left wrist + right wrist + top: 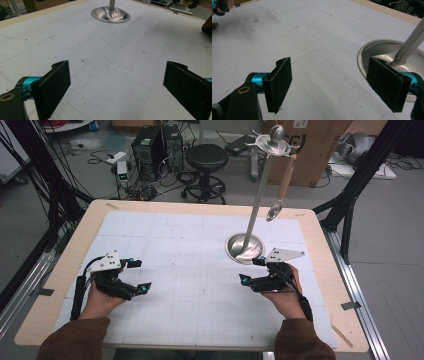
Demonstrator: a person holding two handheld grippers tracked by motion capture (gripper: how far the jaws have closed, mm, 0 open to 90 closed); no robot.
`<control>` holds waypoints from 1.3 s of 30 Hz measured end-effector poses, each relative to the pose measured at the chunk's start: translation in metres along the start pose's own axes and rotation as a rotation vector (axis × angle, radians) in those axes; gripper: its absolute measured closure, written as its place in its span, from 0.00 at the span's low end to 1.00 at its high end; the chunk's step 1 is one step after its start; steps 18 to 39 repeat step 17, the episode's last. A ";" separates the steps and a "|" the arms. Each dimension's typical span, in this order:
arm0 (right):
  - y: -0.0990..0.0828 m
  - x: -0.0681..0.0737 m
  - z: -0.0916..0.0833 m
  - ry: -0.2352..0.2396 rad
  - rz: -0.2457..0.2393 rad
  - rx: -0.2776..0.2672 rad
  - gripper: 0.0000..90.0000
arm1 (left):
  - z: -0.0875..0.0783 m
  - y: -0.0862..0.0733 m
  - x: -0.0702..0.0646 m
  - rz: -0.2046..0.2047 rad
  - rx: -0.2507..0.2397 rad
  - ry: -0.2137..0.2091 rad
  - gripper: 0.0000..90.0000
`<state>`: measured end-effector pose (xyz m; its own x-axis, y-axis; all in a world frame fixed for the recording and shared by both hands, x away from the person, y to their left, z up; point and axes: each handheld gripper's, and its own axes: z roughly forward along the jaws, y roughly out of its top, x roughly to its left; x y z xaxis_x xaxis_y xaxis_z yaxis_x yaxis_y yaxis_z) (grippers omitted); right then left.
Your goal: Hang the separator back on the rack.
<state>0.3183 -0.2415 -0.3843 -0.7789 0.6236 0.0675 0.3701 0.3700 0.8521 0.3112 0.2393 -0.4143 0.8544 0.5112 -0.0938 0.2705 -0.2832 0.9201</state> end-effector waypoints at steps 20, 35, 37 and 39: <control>0.000 0.000 0.000 0.005 0.004 0.004 0.23 | 0.001 0.000 0.000 -0.002 0.003 0.002 0.09; 0.000 0.000 0.000 0.005 0.004 0.004 0.23 | 0.001 0.000 0.000 -0.002 0.003 0.002 0.09; 0.000 0.000 0.000 0.005 0.004 0.004 0.23 | 0.001 0.000 0.000 -0.002 0.003 0.002 0.09; 0.000 0.000 0.000 0.005 0.004 0.004 0.23 | 0.001 0.000 0.000 -0.002 0.003 0.002 0.09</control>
